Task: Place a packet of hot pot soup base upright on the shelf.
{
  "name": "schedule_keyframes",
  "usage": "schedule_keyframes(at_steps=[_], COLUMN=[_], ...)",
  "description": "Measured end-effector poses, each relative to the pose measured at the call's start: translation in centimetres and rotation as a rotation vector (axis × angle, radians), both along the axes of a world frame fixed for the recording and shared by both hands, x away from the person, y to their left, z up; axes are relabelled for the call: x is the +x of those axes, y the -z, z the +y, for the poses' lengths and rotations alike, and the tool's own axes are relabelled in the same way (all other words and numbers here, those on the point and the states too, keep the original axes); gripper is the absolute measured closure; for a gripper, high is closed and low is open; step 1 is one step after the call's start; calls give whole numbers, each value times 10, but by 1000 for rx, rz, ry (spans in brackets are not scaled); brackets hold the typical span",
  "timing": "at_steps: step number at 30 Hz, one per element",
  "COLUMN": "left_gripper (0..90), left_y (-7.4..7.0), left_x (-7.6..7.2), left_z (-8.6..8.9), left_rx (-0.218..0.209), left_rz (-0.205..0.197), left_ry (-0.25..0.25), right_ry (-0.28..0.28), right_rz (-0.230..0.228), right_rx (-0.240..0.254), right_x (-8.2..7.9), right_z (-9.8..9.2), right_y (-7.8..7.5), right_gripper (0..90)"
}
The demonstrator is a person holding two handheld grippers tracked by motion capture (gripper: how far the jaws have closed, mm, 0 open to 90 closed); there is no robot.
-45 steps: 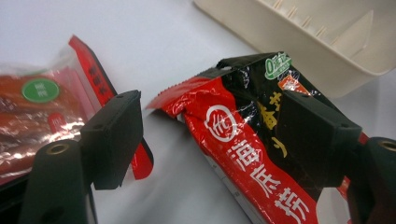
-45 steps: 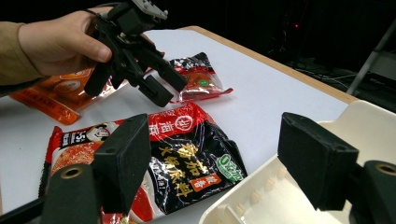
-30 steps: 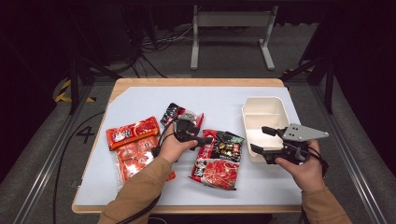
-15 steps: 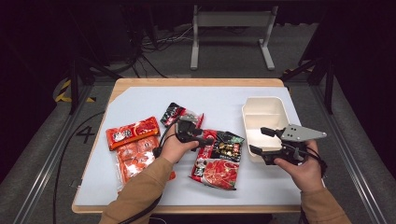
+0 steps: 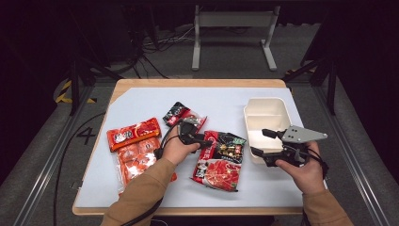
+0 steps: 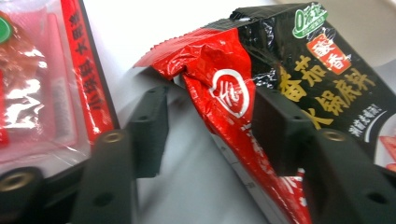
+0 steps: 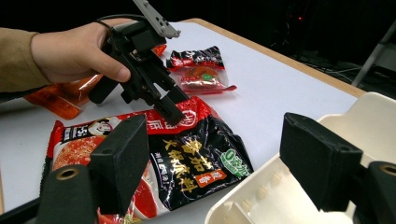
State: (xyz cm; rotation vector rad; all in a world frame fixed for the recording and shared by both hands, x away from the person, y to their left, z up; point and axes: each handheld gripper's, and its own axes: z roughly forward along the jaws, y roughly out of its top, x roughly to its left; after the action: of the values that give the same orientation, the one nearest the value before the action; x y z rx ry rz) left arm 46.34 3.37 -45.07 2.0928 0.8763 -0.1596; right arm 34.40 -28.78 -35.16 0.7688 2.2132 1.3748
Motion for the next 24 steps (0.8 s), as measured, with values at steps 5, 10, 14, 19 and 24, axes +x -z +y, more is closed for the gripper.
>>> schedule_keyframes(at_steps=[5, 10, 14, 19, 24], left_gripper=[727, 779, 806, 828, 840], left_y=[0, -2, -6, -20, -39], left_x=[-4, -6, -8, -15, -24], left_z=[-1, -3, -1, 1, 6], left_rx=[-11, -3, -15, -31, -52], left_rz=[38, 43, 49, 34, -14], left_ry=[-32, -49, -70, -83, -75], right_ry=[7, 4, 9, 13, 17], right_rz=[1, 0, 0, 0, -1], right_rx=[1, -3, -3, 0, 0], right_x=[1, 0, 0, 0, 0], right_z=[-1, 0, -2, -4, -4], right_y=[0, 1, 0, 0, -2], right_gripper=[246, 246, 248, 249, 254])
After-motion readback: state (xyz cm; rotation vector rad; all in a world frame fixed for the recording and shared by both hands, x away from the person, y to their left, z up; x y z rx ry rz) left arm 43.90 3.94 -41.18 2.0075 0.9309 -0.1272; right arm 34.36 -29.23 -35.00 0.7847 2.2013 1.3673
